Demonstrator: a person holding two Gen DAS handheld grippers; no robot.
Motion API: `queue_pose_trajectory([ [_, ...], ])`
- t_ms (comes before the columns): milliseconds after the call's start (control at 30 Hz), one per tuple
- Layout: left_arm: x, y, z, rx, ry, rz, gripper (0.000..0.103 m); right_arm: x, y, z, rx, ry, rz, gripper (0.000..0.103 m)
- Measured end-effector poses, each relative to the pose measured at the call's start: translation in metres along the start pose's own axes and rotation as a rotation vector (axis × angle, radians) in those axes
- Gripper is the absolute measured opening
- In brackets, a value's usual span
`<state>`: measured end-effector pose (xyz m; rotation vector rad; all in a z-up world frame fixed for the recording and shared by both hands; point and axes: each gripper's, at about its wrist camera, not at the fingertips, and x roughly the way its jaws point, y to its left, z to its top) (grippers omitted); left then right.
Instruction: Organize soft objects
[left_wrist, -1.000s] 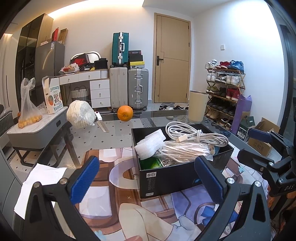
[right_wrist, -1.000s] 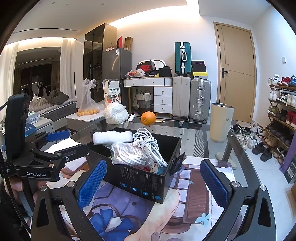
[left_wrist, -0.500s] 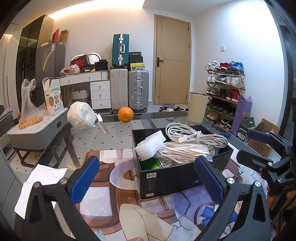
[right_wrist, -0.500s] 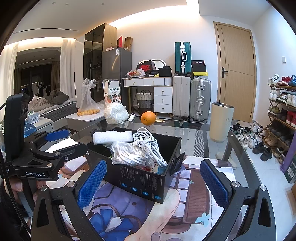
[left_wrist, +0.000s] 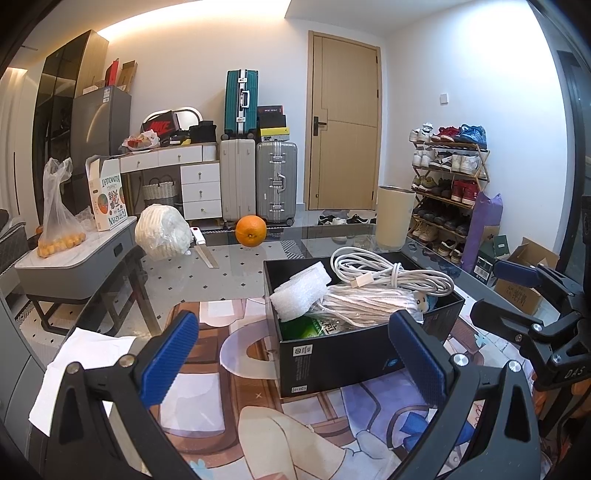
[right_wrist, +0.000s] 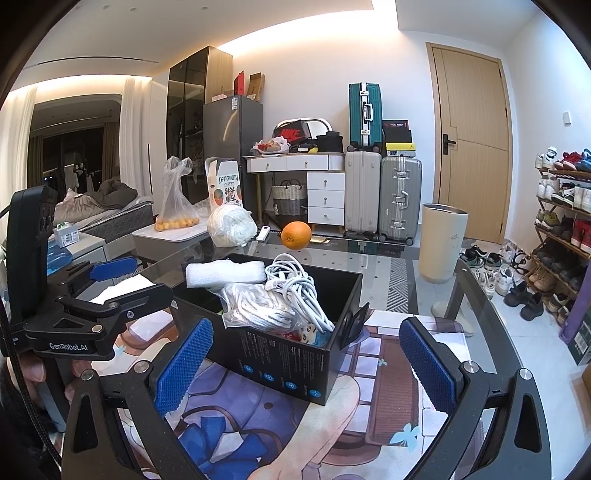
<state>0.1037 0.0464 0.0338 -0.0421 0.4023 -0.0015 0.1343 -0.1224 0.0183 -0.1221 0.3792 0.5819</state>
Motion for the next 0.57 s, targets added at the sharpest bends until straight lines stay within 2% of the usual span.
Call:
queue_pose_trajectory([
  [567,-0.0003,-0.0011,0.0009,-0.002,-0.009,0.006,0.103,0.0003,0.0013,-0.0006,-0.002,0.001,0.003,0.103],
])
